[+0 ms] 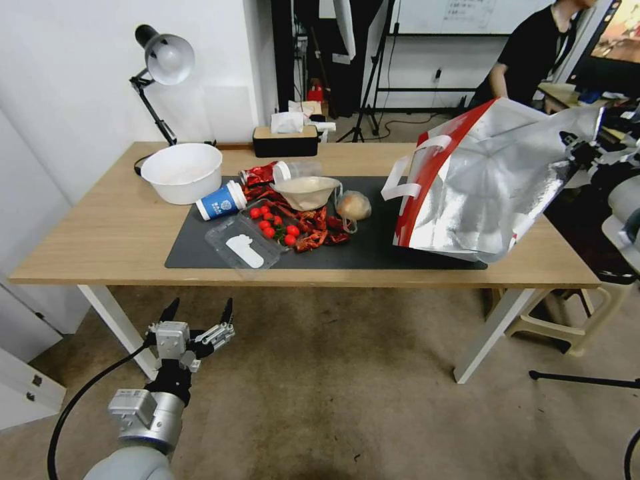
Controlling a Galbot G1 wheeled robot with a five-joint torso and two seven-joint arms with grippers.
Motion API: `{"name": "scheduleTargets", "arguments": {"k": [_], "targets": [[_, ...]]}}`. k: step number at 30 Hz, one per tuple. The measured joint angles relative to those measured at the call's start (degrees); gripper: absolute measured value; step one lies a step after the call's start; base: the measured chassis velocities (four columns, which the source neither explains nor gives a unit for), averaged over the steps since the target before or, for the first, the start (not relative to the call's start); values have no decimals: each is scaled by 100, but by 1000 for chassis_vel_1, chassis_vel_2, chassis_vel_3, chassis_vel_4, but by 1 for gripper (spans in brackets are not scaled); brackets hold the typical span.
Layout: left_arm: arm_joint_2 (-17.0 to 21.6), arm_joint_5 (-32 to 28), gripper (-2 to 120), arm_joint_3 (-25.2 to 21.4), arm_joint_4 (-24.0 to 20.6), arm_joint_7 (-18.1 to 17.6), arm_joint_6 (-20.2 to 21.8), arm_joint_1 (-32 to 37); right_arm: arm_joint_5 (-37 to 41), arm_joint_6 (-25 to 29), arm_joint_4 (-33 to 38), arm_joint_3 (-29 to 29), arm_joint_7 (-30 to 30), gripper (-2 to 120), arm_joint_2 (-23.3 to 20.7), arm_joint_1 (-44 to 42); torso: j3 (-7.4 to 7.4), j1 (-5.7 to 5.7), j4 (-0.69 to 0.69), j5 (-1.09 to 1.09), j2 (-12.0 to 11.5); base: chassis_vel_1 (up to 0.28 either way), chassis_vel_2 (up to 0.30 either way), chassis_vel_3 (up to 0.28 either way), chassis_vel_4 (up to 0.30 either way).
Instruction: Pick up the food delivery bag from the floor and place it on the table.
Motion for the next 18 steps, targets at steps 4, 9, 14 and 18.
{"name": "scheduleTargets", "arguments": {"k": [4, 9, 14, 18], "targets": [[-24, 6, 100, 4, -36, 78, 0, 25, -5, -23, -4, -2, -22, 19, -43, 47, 0, -1, 0, 0, 0, 0, 0, 0, 0], [-32, 12, 100, 3, -54, 82, -11, 37, 0, -23, -19, -31, -23, 34, -67, 115, 0, -1, 0, 0, 0, 0, 0, 0, 0], [-32, 15, 100, -11, -67, 82, -42, 45, 4, -18, -4, -33, -46, 53, -104, 112, 0, -1, 0, 0, 0, 0, 0, 0, 0], [-39, 21, 100, -10, -75, 75, -50, 47, 13, -18, 23, -10, -70, 66, -128, 77, 0, -1, 0, 0, 0, 0, 0, 0, 0]]}}
